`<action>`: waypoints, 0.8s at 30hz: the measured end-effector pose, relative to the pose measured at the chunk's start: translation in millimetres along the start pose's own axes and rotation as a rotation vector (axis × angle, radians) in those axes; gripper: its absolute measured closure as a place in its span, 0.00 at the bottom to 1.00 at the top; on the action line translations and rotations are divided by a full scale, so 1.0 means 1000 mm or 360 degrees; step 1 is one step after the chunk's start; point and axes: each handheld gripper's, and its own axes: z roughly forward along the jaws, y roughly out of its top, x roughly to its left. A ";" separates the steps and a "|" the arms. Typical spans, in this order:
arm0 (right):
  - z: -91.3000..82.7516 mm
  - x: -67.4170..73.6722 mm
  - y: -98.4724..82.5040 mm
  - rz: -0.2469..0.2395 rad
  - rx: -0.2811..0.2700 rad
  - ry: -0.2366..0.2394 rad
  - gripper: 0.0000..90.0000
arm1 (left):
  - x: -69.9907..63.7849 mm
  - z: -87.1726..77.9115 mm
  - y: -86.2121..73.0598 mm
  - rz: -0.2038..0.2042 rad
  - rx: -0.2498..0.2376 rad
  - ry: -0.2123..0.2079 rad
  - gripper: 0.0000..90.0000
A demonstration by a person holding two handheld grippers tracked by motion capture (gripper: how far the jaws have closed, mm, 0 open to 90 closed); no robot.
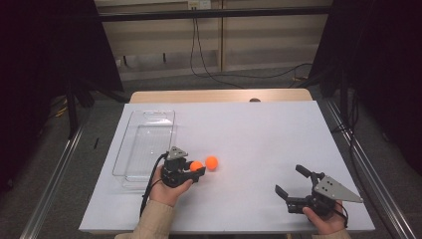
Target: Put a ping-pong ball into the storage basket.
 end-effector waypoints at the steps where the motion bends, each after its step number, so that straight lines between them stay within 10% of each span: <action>1: 0.000 0.000 0.000 -0.0001 0.0000 0.0000 0.03 | 0.000 0.000 0.000 0.0001 0.0004 -0.0003 0.57; 24: 0.000 0.000 0.000 -0.0001 0.0000 0.0001 0.03 | 0.001 -0.007 0.006 -0.0005 0.0012 -0.0009 0.56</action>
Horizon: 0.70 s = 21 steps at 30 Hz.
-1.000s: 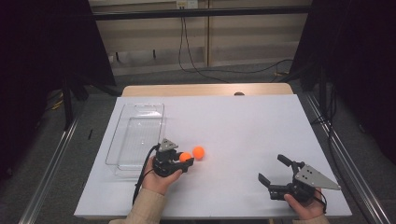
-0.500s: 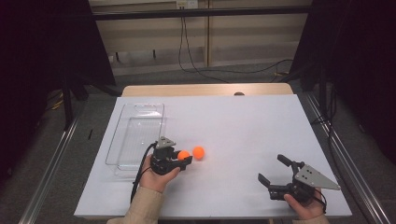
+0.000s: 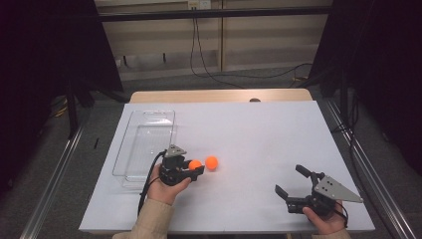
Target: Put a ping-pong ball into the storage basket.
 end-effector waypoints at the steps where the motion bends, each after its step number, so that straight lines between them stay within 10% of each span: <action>1: 0.000 0.000 0.000 0.0000 0.0000 0.0000 0.03 | 0.000 0.000 0.000 0.0000 0.0000 0.0000 0.57; 21: 0.000 0.000 0.000 0.0001 -0.0001 0.0000 0.03 | 0.005 -0.009 0.007 -0.0008 0.0001 -0.0002 0.56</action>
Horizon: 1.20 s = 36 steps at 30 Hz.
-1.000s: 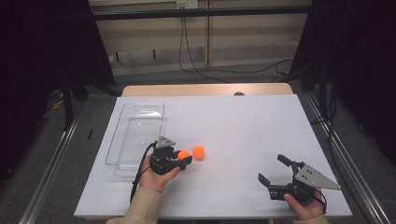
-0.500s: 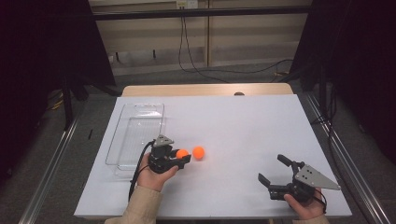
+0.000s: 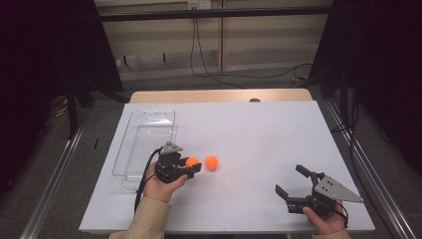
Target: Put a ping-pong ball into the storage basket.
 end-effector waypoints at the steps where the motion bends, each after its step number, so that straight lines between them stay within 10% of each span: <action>1: 0.000 0.000 0.000 0.0000 0.0000 0.0000 0.03 | 0.000 0.000 0.000 0.0010 0.0007 -0.0001 0.56; 36: 0.000 -0.001 0.000 0.0004 -0.0003 -0.0002 0.03 | 0.007 -0.018 0.016 -0.0017 -0.0023 -0.0008 0.56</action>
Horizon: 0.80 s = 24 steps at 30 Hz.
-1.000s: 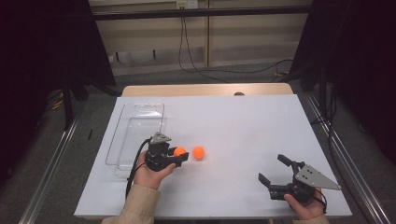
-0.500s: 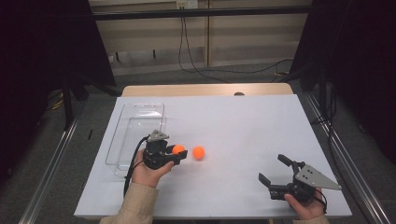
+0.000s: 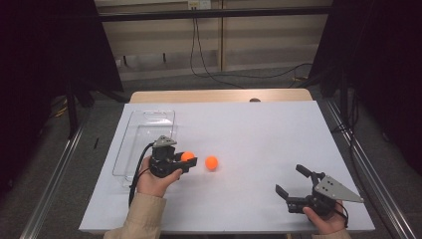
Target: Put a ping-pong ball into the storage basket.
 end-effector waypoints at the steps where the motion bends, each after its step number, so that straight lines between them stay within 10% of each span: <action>1: 0.000 0.000 0.000 -0.0002 0.0001 0.0002 0.03 | 0.000 0.000 0.001 -0.0004 -0.0008 0.0004 0.56; 24: 0.000 0.000 0.000 -0.0002 0.0002 0.0003 0.03 | 0.010 -0.011 0.008 -0.0037 -0.0031 0.0013 0.56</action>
